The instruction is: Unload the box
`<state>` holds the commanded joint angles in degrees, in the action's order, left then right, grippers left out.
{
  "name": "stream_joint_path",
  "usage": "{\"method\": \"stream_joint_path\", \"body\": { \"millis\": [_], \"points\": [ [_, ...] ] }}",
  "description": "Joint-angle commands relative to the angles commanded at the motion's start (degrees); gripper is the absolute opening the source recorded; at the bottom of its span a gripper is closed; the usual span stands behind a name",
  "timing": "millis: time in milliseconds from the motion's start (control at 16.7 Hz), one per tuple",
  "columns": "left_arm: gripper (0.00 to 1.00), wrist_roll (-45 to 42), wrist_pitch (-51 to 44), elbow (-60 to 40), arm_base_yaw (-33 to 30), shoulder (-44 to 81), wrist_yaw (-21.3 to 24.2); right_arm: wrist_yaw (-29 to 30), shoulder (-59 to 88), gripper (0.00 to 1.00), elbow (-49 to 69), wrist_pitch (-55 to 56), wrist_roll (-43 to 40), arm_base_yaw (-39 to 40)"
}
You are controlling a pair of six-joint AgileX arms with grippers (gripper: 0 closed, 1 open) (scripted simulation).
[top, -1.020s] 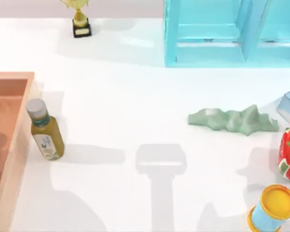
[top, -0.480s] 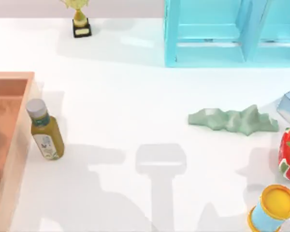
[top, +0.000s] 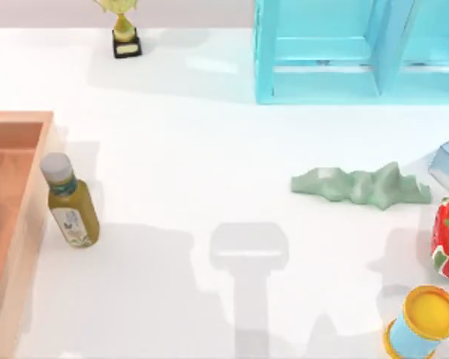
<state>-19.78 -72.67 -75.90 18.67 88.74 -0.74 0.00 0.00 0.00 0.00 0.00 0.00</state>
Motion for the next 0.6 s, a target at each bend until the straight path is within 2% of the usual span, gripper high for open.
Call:
{"method": "stream_joint_path", "body": {
  "millis": [420,600],
  "points": [
    [0.00,-1.23,-2.52,0.29,0.74,1.24,0.57,0.00,0.00,1.00,0.00,0.00,0.00,0.00],
    [0.00,2.49,-2.27,1.22,-2.95,0.80,1.49,0.00,0.00,1.00,0.00,0.00,0.00,0.00]
  ]
}}
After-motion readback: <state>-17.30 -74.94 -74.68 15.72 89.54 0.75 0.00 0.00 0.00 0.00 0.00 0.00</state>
